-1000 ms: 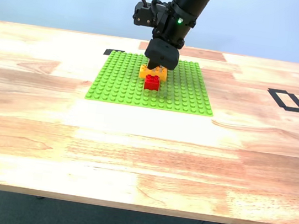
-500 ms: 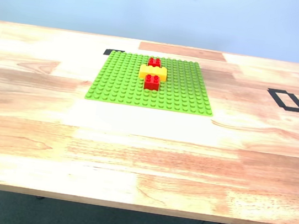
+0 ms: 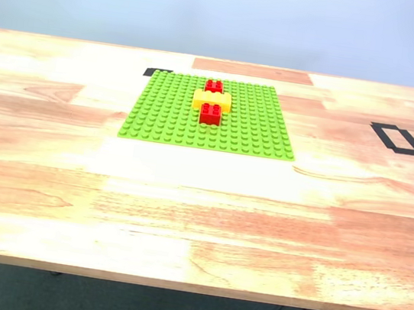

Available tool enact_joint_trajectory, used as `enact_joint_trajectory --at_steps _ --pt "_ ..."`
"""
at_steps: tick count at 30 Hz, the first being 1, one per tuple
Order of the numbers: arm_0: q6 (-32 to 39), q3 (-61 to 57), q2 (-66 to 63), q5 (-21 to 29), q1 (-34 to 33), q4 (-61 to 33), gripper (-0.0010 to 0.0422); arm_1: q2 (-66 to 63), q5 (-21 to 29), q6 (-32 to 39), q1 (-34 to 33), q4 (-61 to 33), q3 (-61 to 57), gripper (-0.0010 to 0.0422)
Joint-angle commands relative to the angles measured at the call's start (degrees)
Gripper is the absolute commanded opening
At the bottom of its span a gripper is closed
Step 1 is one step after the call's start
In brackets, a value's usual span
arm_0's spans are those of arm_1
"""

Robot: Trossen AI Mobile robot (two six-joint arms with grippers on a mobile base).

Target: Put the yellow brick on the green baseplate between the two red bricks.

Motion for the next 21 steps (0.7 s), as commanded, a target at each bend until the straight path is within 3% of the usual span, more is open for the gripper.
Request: enact_joint_trajectory --at_steps 1,6,9,12,17,21 --pt "-6.3 -7.1 -3.3 -4.3 0.0 11.6 0.0000 -8.4 -0.2 5.4 -4.8 5.8 -9.0 0.0007" --pt "-17.3 -21.6 -9.6 -9.0 0.0 33.9 0.0000 -20.4 -0.2 15.4 -13.3 14.0 -22.3 0.0007" --pt "-19.1 -30.0 -13.0 -9.4 0.0 44.7 0.0000 -26.7 -0.3 18.3 -18.1 18.9 -30.3 0.0007" --pt "-19.2 -36.1 -15.3 -10.5 0.0 48.1 0.0000 -31.9 -0.3 18.4 -21.5 21.4 -37.3 0.0007" --pt "-18.9 -44.1 -19.4 -18.4 0.0 49.2 0.0000 -38.6 -0.3 22.3 -23.7 21.4 -45.9 0.0003" --pt "-18.5 -50.4 -22.6 -19.8 0.0 55.5 0.0000 -43.1 -0.2 22.2 -23.6 21.7 -50.5 0.0000"
